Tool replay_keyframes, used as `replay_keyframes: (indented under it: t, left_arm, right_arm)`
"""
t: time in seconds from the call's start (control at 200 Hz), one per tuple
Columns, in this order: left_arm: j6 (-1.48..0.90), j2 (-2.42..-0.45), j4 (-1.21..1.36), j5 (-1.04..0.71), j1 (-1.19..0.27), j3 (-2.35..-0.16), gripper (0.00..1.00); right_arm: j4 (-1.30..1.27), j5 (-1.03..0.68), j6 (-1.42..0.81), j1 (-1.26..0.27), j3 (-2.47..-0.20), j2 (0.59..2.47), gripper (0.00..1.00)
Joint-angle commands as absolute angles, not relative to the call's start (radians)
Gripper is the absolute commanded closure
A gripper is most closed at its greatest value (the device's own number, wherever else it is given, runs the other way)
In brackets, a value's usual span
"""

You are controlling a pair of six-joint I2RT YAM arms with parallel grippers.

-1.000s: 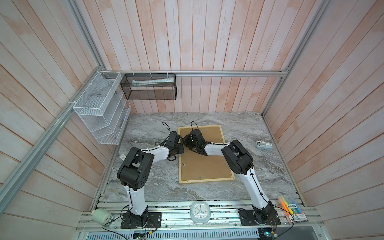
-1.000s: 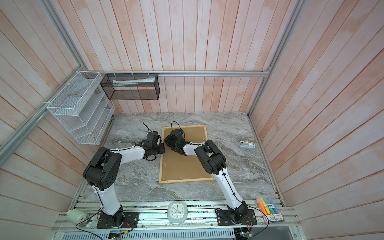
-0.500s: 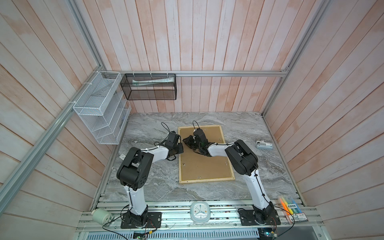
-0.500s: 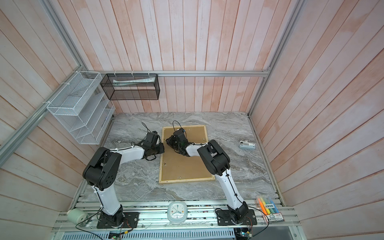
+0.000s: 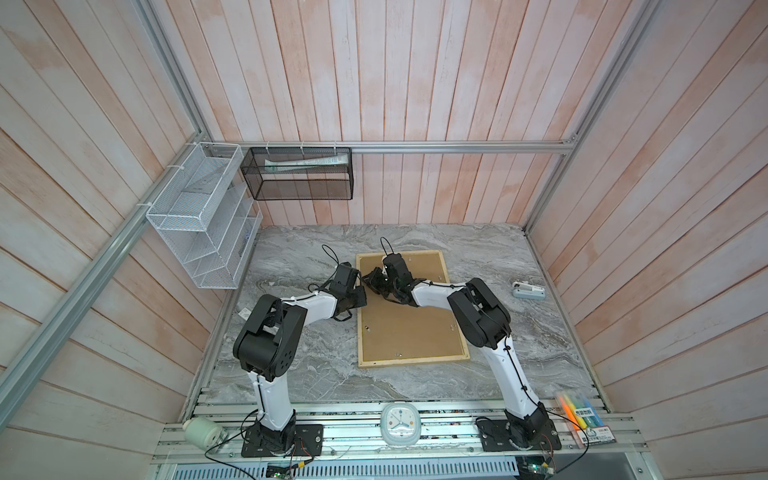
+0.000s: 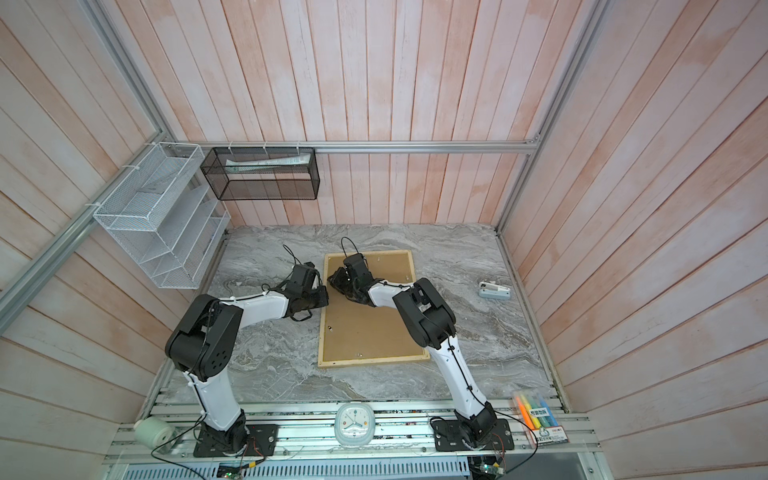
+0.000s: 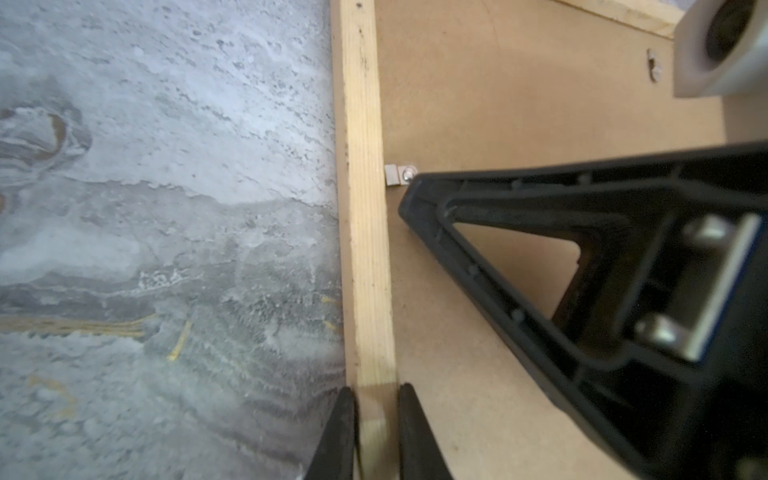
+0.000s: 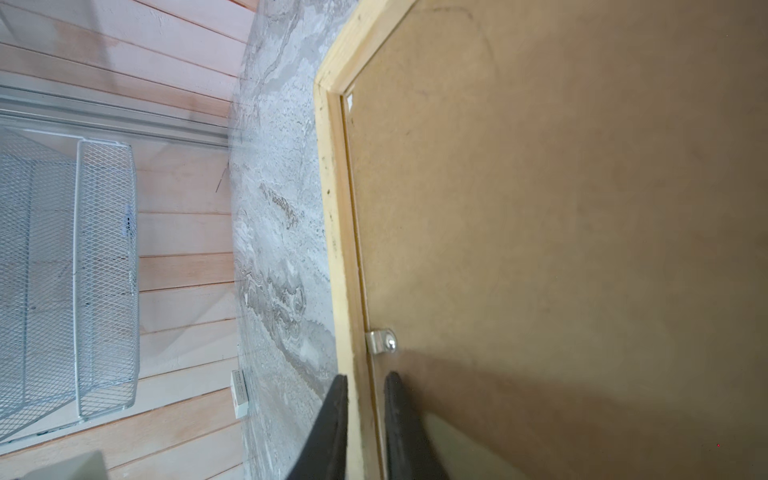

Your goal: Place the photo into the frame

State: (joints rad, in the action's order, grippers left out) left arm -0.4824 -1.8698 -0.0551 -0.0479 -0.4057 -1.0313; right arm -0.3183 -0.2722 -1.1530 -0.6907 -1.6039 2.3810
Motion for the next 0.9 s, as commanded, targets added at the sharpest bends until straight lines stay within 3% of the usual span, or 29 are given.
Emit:
replay_keyframes:
  t: [0.0,0.26,0.555,0.895]
  left_arm:
    - [-0.482,-1.888,-0.11,-0.19,-0.428,-1.019,0.93]
    - [-0.495,-1.893,-0.111,-0.154,-0.42,-1.028,0.93]
    - [-0.567,-1.911,-0.044,-0.161,-0.365,-1.038,0.92]
    - [-0.588,-2.021,-0.032,-0.177,-0.355,-1.172,0.92]
  right_arm:
    - [-0.284,-0.301,-1.173,-0.693,-1.631,2.433,0.81]
    - [-0.306,-0.291,-1.101,-0.676,-1.553,2.353,0.82]
    - [-0.278,-0.35,-0.846,-0.636,-1.209,2.056,0.83]
    - [-0.29,-0.39,-0.807,-0.609,-0.945,1.856,0.83]
